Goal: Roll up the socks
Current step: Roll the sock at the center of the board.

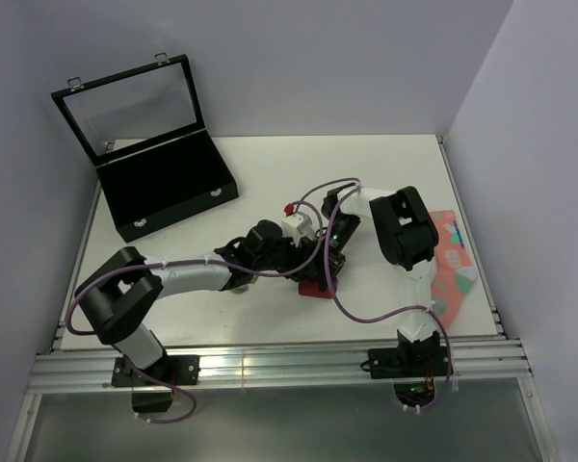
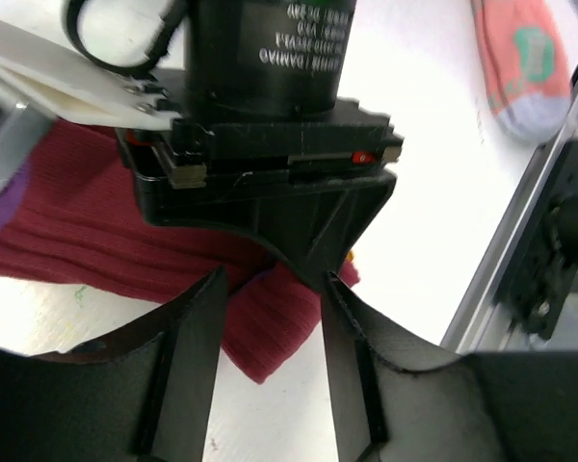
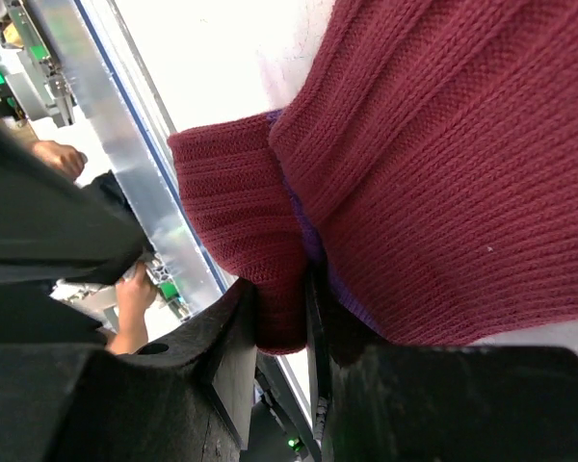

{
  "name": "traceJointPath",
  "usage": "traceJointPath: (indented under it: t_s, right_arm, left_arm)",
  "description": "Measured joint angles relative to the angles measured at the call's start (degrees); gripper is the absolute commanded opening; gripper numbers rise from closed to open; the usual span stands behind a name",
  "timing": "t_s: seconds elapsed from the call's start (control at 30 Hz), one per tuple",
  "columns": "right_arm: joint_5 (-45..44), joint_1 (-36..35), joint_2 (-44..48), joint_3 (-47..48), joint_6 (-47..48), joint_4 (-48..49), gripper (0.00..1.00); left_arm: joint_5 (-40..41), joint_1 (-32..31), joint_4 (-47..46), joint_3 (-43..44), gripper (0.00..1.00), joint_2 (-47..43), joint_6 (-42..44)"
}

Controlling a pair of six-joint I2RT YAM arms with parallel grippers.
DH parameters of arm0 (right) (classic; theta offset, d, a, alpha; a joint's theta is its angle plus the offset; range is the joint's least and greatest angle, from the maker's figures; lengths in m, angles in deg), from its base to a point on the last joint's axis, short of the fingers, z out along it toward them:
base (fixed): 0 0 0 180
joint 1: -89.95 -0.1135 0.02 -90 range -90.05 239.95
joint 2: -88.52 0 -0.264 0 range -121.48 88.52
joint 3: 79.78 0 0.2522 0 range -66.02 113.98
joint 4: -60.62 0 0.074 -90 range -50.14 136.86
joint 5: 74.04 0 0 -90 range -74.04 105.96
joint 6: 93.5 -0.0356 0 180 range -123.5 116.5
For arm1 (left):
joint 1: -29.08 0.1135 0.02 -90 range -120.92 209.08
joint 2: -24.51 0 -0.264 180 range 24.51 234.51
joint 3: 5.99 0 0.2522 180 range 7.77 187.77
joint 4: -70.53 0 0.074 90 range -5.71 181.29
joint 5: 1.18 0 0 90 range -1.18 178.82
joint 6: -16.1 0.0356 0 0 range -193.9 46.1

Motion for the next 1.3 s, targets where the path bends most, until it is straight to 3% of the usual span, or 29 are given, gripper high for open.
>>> traceJointPath:
  t_s: [0.33,1.03,1.3]
  right_arm:
    - [-0.09,0.0,-0.02,0.0,-0.07,-0.02,0.0]
    - [-0.39,0.0,-0.02,0.0,-0.81,0.15,0.0]
    - [-0.57,0.0,-0.02,0.0,-1.16,0.28,0.0]
  left_arm:
    - [-3.89,-2.16,1.11,2.93,0.52,7.48,6.01]
    - [-6.93,-2.36,2.99,4.2,0.46,9.4,8.09]
    - [-9.46,-1.55,4.63,5.46,0.31,10.23,8.52]
